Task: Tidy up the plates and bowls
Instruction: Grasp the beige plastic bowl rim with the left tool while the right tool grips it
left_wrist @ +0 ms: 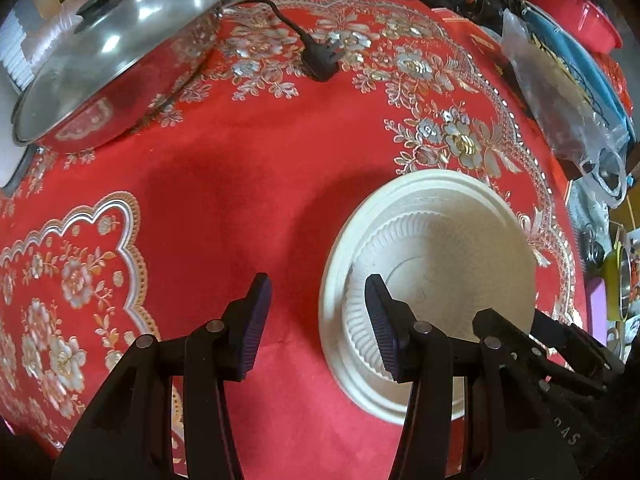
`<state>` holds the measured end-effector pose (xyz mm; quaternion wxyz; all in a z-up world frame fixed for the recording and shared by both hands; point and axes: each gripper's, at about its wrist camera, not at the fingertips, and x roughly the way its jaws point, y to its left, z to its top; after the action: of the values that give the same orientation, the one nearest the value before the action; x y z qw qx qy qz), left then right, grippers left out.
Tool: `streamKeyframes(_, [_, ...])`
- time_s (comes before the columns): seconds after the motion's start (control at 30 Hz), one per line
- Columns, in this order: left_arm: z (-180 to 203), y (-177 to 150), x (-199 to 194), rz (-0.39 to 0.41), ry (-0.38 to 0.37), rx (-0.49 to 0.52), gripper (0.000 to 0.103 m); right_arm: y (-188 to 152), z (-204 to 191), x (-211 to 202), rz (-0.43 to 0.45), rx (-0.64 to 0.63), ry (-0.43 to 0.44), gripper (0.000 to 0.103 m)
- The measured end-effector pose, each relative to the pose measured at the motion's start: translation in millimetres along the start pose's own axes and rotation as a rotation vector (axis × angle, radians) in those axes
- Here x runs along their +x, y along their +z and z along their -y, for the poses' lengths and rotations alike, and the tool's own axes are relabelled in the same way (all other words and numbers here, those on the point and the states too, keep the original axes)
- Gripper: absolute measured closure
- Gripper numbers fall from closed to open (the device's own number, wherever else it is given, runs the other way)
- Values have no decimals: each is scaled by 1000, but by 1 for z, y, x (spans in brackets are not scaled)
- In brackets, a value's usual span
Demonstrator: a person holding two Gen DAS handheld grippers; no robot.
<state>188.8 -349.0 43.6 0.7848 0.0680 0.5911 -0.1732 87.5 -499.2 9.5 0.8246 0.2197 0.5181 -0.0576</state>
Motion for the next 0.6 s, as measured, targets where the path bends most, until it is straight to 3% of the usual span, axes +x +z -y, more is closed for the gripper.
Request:
streamKeyframes(0.43, [10,2,17,-19,30,16,54,-1,-8,10,5,-54,-19,47])
streamKeyframes(0.53, [16,2,20,-10,36,40,54,-2,-9,13,9,-81,-33,62])
streamKeyframes(0.57, [18,2,22,-17,40,53,59,-3,-9,14,13,-85,-38,67])
streamKeyframes(0.6, [20,1,24,-25,43,61,72,-4,-9,15,16,-91,-38,70])
